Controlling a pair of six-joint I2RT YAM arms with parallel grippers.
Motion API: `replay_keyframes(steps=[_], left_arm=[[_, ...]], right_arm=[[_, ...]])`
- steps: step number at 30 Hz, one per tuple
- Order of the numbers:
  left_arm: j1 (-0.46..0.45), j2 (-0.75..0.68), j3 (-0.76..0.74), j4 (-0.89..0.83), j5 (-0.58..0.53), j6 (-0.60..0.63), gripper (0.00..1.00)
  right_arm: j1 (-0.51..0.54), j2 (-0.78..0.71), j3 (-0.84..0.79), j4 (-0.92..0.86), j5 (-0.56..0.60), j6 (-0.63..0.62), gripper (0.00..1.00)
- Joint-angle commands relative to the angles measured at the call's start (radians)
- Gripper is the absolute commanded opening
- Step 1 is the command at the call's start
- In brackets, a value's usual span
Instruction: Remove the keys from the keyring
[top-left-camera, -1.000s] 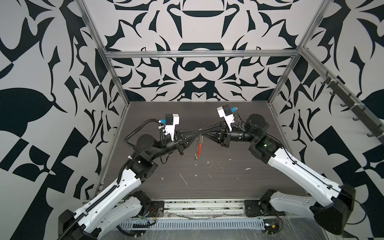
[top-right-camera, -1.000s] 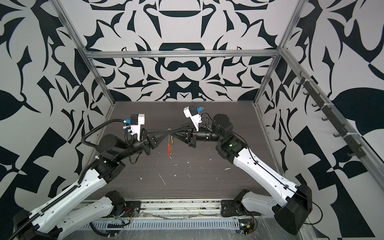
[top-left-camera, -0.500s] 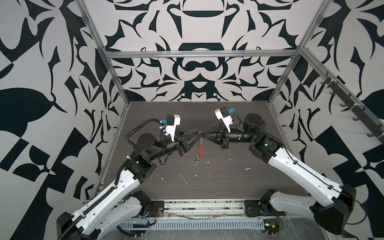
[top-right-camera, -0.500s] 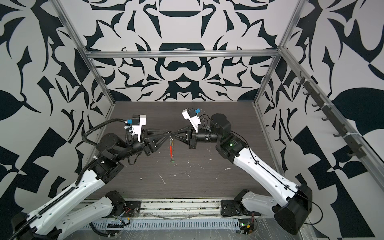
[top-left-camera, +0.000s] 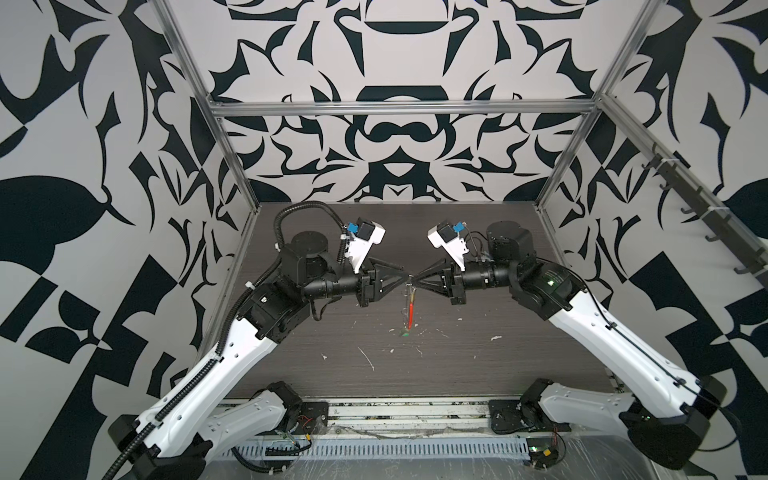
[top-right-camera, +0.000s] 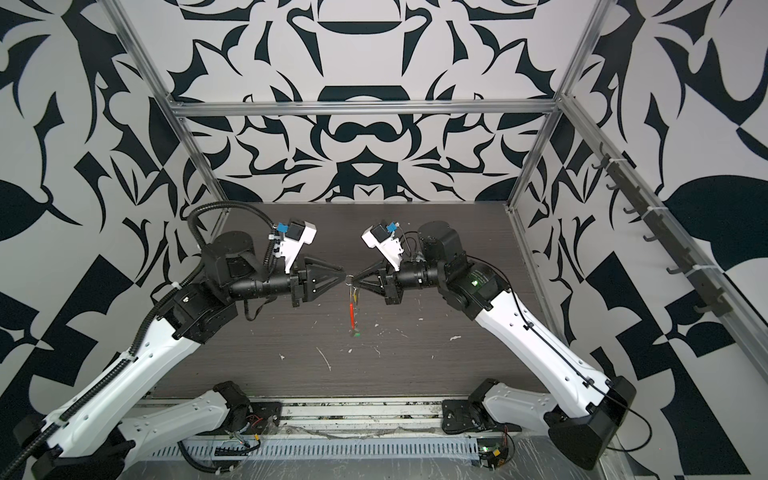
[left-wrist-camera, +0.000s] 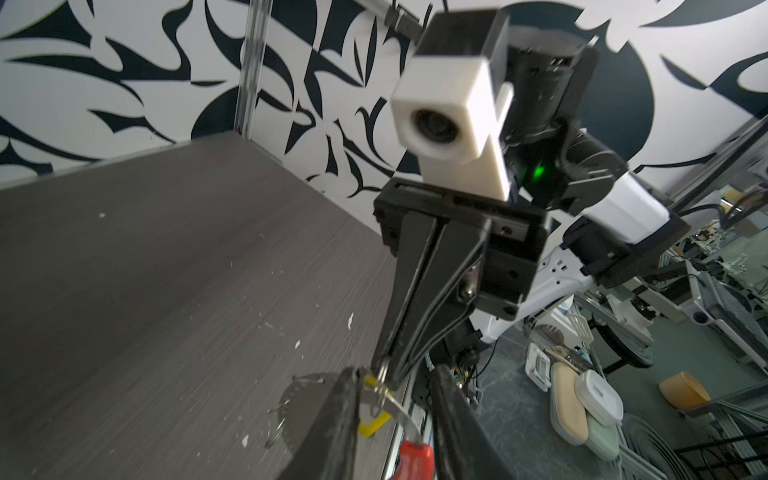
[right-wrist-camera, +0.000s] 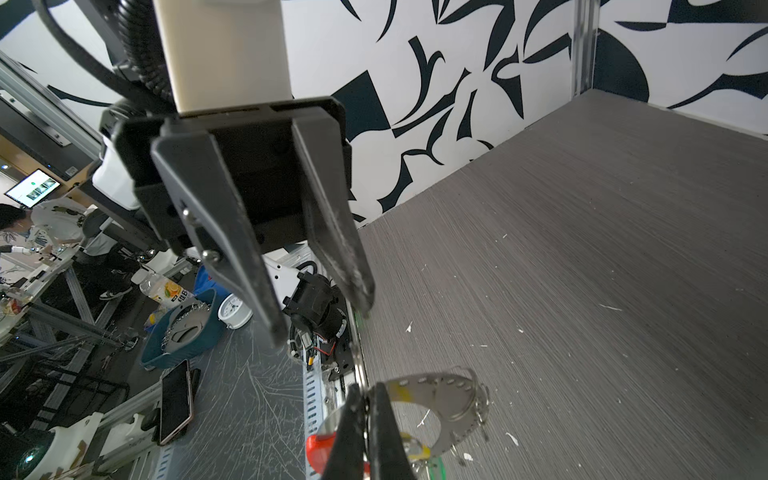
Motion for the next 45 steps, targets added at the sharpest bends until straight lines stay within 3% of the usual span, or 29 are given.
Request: replay_keyframes(steps=[1,10,20,30,45], left_arm=[[-0.002,0.011,0.056,-0.144,0.028,0.079,0.32],[-0.002,0.074,0.118,-0.212,0.087,0.127,0.23],[-0.004,0.117,0.142,-0.221,0.097,0.132,0.25],[-0.004,0.068,0.149,-0.211,-0.030,0.139,0.28],[-0.004,0.118,0.159,-0.214,0.122,0.139,0.24]], right_arm=[[-0.002,-0.017,0.046,-0.014,0.010,-0.026,0.00],[-0.001,-0.016,0.042,-0.016,0.024,-0.018,0.00],[-0.001,-0.018,0.042,-0.014,0.020,-0.017,0.00],[-0.001,-0.044,0.020,-0.029,0.032,-0.026,0.00],[-0.001,-0.027,0.039,0.033,0.019,0.003,0.00]])
